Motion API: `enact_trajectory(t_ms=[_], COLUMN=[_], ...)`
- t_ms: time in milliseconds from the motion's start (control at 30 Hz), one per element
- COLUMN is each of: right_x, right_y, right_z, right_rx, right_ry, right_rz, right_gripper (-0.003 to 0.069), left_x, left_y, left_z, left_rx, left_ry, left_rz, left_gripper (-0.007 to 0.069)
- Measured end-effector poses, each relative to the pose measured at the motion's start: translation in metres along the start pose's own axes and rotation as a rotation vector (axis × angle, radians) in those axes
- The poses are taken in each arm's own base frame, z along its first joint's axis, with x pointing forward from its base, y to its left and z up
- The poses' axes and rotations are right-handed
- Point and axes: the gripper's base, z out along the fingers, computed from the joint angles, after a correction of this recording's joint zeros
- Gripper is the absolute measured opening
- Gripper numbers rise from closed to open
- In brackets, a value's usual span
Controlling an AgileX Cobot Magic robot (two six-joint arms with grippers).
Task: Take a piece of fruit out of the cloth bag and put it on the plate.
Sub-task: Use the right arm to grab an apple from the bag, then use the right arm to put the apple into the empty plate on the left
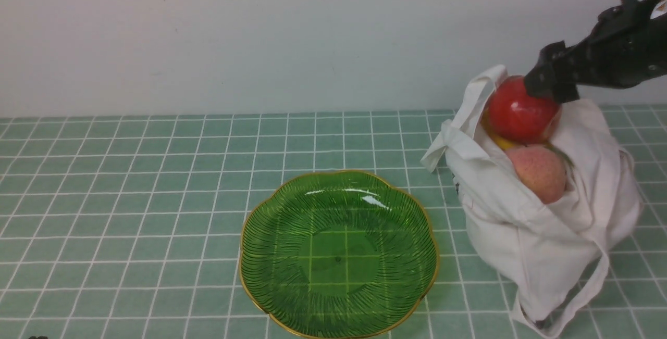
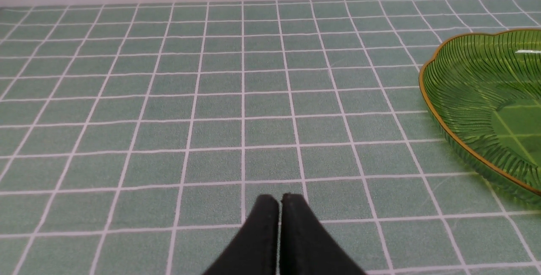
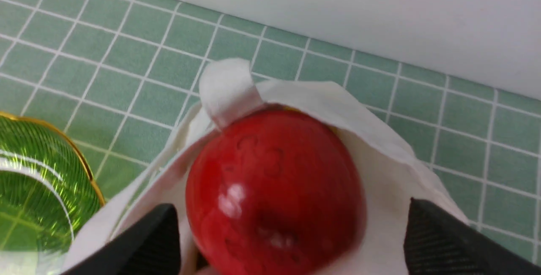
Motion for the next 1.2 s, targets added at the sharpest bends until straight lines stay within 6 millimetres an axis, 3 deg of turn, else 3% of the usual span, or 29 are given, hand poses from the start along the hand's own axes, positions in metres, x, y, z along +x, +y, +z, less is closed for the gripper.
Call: enact_trajectory(t_ms=[333,567,633,700,833,1033,1200], right_x=[0.006,0.005,0.005,0.005,0.006,0.008,-0.002], right_y=[0.002,0.001,0.001,0.001,0.001,0.003,0.009], right_z=[0.047,0.053,0.054,0.054,0.053,0.030,-0.022], right_rx=[-0.010,-0.007,-0.007,-0.007,-0.008,-0.012,-0.036], right_ry=[0.019,0.018,0.017,0.019,0.035,0.084,0.009], right_rz=[0.012,0.013,0.013,0.039,0.088,0.079,0.101], right_gripper=[0.0691,0.0687,0.0666,0.0598,0.0591,0.0591,0.0591], left_x=[0.000,0.000,0.000,0.000,0.000,0.000,0.000], left_y=[0.000,0.000,0.000,0.000,0.000,0.000,0.000], left_z=[0.000,0.000,0.000,0.000,0.000,0.000,0.000], left_rx=[0.000,0.000,0.000,0.000,0.000,0.000,0.000], left_ry=[0.000,0.000,0.000,0.000,0.000,0.000,0.000], left_rz=[0.000,0.000,0.000,0.000,0.000,0.000,0.000], left_gripper=[-0.0008,-0.0008,-0.0008,-0.0008,-0.0008,-0.0008,-0.0008])
